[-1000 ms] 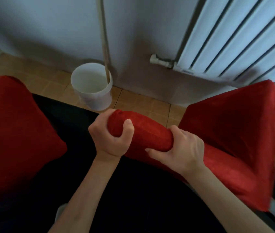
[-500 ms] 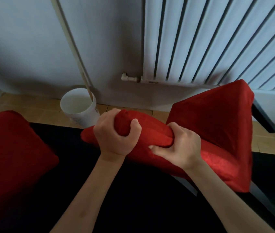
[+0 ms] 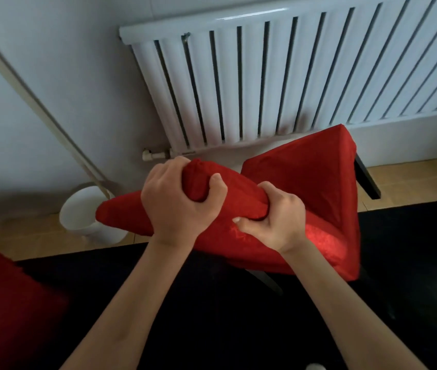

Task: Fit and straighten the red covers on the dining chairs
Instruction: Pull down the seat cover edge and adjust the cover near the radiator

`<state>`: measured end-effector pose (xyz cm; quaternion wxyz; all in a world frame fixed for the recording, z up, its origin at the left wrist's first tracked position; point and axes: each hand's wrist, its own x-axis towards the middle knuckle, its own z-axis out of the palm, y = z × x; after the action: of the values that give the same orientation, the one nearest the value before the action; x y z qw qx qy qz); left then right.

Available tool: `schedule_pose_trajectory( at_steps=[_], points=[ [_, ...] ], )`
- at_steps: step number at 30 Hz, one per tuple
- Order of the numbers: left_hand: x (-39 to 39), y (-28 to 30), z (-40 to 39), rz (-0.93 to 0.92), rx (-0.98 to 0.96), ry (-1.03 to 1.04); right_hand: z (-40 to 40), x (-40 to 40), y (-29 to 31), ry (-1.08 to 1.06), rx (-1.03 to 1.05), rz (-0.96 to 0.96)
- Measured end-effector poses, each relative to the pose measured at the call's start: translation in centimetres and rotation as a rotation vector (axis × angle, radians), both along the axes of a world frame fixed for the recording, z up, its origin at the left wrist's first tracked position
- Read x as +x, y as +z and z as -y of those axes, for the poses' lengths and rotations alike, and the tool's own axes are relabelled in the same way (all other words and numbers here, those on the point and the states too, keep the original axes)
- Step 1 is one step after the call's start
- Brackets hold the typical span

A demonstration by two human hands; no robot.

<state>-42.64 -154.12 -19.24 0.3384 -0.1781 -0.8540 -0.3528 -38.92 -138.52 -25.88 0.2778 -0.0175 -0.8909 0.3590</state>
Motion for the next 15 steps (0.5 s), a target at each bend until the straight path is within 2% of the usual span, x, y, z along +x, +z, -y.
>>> schedule_pose_trajectory(
  at_steps=[15],
  points=[
    [3.1,3.1,-8.3,-0.202,-0.191,-0.226,-5.7,5.0,-0.1,-0.234,-0.165,-0.115]
  ],
)
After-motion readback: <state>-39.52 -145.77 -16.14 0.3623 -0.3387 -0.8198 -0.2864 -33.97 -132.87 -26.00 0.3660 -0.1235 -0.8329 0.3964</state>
